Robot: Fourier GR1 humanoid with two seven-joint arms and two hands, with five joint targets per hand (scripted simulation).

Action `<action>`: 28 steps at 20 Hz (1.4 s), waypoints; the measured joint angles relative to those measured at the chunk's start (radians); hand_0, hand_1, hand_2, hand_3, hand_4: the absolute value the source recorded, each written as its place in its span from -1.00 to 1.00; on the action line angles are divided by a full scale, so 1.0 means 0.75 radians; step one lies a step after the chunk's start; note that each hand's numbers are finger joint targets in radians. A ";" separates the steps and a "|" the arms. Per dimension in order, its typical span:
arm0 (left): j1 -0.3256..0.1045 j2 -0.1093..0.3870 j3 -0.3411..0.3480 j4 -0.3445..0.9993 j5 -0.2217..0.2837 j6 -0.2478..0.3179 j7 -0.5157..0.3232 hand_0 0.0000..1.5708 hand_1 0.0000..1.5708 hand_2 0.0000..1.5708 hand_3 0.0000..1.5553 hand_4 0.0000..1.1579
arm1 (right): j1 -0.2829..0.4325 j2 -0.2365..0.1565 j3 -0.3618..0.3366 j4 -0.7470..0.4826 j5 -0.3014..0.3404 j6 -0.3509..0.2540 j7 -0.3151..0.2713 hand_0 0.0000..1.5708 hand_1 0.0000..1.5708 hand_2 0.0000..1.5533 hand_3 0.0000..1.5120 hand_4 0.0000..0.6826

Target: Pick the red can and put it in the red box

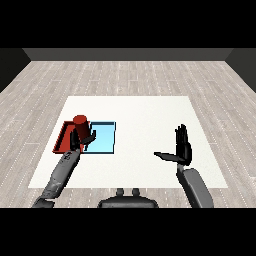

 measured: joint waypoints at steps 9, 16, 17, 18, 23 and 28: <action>-0.239 0.121 0.143 0.564 -0.044 -0.110 0.023 1.00 1.00 0.99 0.92 0.83 | 0.007 -0.021 -0.068 0.124 0.031 0.015 0.014 -1.00 -1.00 -1.00 -1.00 -1.00; -0.446 0.079 0.169 1.031 -0.118 -0.094 0.046 -0.12 -0.12 -0.08 -0.37 0.28 | -0.084 0.031 -0.096 0.276 0.017 0.039 -0.007 -1.00 -1.00 -1.00 -1.00 -1.00; -0.466 0.070 0.165 1.082 -0.130 -0.085 0.074 -0.17 -0.17 -0.11 -1.00 0.11 | -0.087 0.031 -0.104 0.294 0.012 0.051 -0.020 -1.00 -1.00 -1.00 -1.00 -1.00; -0.480 0.065 0.161 1.128 -0.141 -0.081 0.096 -0.15 -0.15 -0.15 -1.00 0.24 | -0.090 0.040 -0.108 0.321 0.012 0.055 -0.036 -1.00 -1.00 -1.00 -1.00 -1.00; -0.485 0.067 0.184 1.297 -0.143 -0.088 0.164 0.13 0.13 0.12 -0.56 0.17 | -0.137 0.063 -0.121 0.401 0.020 0.062 -0.067 -1.00 -1.00 -1.00 -1.00 -1.00; -0.491 0.096 0.232 1.371 -0.111 -0.118 0.203 -1.00 -1.00 -1.00 -1.00 -1.00 | -0.171 0.075 -0.139 0.432 0.016 0.073 -0.083 -1.00 -1.00 -1.00 -1.00 -1.00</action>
